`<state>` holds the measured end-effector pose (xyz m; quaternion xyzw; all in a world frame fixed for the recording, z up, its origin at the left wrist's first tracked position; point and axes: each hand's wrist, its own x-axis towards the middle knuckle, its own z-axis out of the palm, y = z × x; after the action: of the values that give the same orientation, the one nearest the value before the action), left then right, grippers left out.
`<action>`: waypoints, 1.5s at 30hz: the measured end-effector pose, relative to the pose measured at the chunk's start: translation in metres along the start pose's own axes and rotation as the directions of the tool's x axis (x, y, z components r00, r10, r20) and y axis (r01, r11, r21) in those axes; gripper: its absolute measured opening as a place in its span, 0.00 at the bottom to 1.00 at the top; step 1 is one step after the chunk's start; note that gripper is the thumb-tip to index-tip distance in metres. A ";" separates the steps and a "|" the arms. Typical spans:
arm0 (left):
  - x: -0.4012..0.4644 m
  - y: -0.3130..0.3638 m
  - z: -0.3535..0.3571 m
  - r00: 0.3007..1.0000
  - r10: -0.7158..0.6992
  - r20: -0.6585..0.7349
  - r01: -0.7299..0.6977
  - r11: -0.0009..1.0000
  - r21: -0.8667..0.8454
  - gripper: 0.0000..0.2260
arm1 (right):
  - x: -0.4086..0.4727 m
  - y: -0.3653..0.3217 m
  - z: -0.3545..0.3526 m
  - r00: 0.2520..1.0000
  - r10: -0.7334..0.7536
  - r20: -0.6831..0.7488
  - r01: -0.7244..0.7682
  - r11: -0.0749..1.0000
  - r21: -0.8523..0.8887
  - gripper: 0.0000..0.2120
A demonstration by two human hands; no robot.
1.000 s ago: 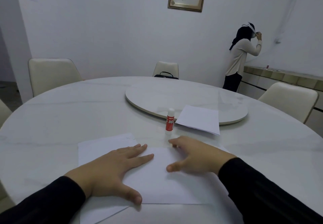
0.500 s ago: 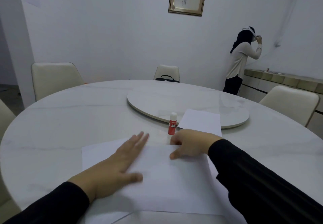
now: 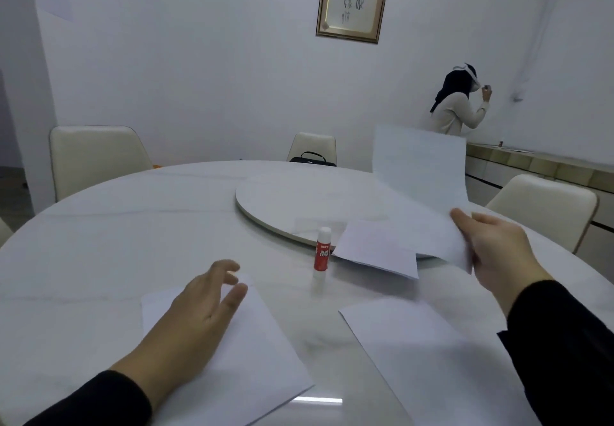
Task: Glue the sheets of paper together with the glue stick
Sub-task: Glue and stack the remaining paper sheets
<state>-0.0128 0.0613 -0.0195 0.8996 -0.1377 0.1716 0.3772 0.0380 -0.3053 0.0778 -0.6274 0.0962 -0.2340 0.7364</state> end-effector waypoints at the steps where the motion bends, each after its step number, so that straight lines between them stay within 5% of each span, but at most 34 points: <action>1: 0.000 0.000 0.000 1.000 -0.012 -0.005 0.012 0.998 0.056 0.32 | 0.011 0.008 0.001 0.995 0.033 -0.099 -0.038 0.998 -0.045 0.11; 4: 0.000 0.002 0.000 1.000 0.002 -0.012 0.000 0.987 0.159 0.25 | 0.034 0.032 0.014 0.968 0.110 -0.227 -0.133 0.987 -0.087 0.10; 6: 0.000 0.003 -0.001 1.000 -0.003 -0.023 0.007 0.984 0.176 0.15 | 0.037 0.041 0.028 0.958 0.121 -0.261 -0.197 0.937 -0.290 0.14; 7: 0.000 0.003 -0.002 1.000 -0.013 -0.026 0.018 0.983 0.181 0.12 | 0.033 0.047 0.033 0.972 0.058 -0.230 -0.178 0.819 -0.546 0.15; 8: 0.001 0.003 -0.003 0.999 -0.021 -0.031 0.026 0.983 0.182 0.11 | 0.024 0.053 0.038 0.993 -0.036 -0.109 -0.075 0.514 -0.855 0.16; 9: 0.001 0.003 -0.003 0.999 -0.024 -0.030 0.029 0.983 0.183 0.10 | 0.022 0.054 0.042 0.998 -0.053 -0.045 -0.026 0.315 -0.949 0.16; 13: 0.001 0.003 -0.003 0.999 -0.028 -0.022 0.031 0.984 0.174 0.08 | 0.023 0.052 0.055 0.997 0.001 -0.072 -0.072 0.169 -0.983 0.18; 15: 0.000 0.004 -0.003 0.999 -0.037 -0.011 0.038 0.983 0.178 0.08 | 0.028 0.060 0.055 1.000 0.013 -0.008 -0.011 0.260 -0.966 0.20; 17: 0.000 0.003 -0.003 0.999 -0.043 -0.005 0.043 0.982 0.183 0.06 | 0.036 0.063 0.054 0.986 0.052 -0.159 -0.151 0.688 -0.710 0.18; 18: -0.001 0.003 -0.003 0.999 -0.045 -0.005 0.045 0.981 0.189 0.06 | 0.035 0.060 0.058 0.975 0.073 -0.210 -0.184 0.795 -0.578 0.14; 21: -0.002 0.005 -0.004 0.999 -0.046 -0.016 0.049 0.978 0.205 0.05 | 0.038 0.063 0.052 0.978 -0.009 -0.208 -0.133 0.745 -0.654 0.04; 26: -0.002 0.013 -0.008 0.999 -0.049 -0.006 0.049 0.969 0.242 0.03 | 0.012 0.046 0.066 0.971 -0.234 -0.049 0.098 0.576 -0.811 0.21; 29: -0.002 0.014 -0.013 0.993 -0.114 0.035 0.105 0.973 0.206 0.06 | -0.015 0.044 0.092 0.960 -0.039 0.278 0.241 0.625 -0.743 0.24; 31: -0.002 0.011 -0.016 0.980 -0.142 0.138 0.114 0.975 0.193 0.14 | -0.029 0.050 0.110 0.925 0.109 0.365 0.226 0.613 -0.757 0.31; 34: -0.004 0.009 -0.018 0.946 -0.236 0.224 0.174 0.949 0.263 0.23 | -0.036 0.069 0.130 0.925 0.131 0.355 0.212 0.598 -0.773 0.29; 40: 0.009 -0.006 -0.022 0.930 -0.368 -0.015 0.335 0.830 0.446 0.27 | -0.043 0.076 0.140 0.948 0.007 0.317 0.231 0.668 -0.707 0.11; 45: 0.017 -0.009 -0.030 0.875 -0.476 -0.086 0.452 0.742 0.495 0.33 | -0.074 0.041 0.098 0.951 -0.040 0.308 0.225 0.771 -0.595 0.12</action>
<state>0.0000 0.0872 0.0020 0.9753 0.1312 0.0813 0.1582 0.0253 -0.1800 0.0455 -0.8670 0.0190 -0.1505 0.4747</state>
